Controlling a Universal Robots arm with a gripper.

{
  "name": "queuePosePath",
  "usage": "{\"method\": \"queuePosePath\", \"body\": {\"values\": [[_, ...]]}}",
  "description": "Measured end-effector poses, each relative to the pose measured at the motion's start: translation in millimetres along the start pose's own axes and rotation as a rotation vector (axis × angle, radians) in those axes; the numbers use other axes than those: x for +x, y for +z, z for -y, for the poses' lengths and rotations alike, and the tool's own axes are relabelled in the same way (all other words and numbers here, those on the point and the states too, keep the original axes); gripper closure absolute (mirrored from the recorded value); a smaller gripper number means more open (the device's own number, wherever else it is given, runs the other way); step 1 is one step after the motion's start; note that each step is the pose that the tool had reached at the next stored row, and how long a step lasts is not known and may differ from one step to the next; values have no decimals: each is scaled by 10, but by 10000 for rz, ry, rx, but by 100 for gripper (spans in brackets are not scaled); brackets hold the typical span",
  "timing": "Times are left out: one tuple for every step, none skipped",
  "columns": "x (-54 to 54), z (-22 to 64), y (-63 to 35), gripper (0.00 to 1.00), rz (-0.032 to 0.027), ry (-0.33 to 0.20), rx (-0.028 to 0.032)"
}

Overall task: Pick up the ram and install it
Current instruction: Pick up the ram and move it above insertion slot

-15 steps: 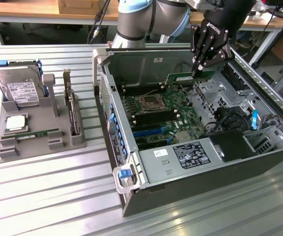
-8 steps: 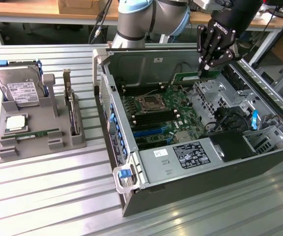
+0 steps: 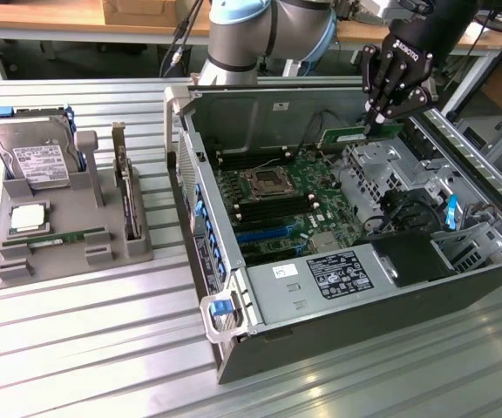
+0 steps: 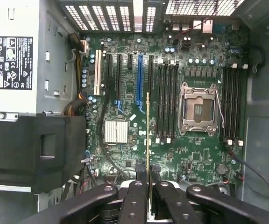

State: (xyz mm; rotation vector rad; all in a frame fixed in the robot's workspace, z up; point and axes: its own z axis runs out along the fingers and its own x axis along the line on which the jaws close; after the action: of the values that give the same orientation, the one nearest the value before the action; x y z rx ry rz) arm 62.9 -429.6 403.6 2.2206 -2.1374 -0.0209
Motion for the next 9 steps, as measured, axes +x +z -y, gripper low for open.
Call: {"method": "queuePosePath", "body": {"values": [[1, 36, -2, 87, -6, 0, 0], [2, 64, -3, 87, -10, 0, 0], [4, 104, -5, 87, -16, 1, -1], [5, 132, -7, 87, -21, 1, -1], [5, 145, -7, 87, -23, 1, -1], [5, 151, -8, 87, -29, 1, -2], [5, 148, -6, 87, -35, 2, -2], [-4, 145, -6, 87, -47, 2, -2], [-7, 144, -5, 87, -47, 2, -2]]}}
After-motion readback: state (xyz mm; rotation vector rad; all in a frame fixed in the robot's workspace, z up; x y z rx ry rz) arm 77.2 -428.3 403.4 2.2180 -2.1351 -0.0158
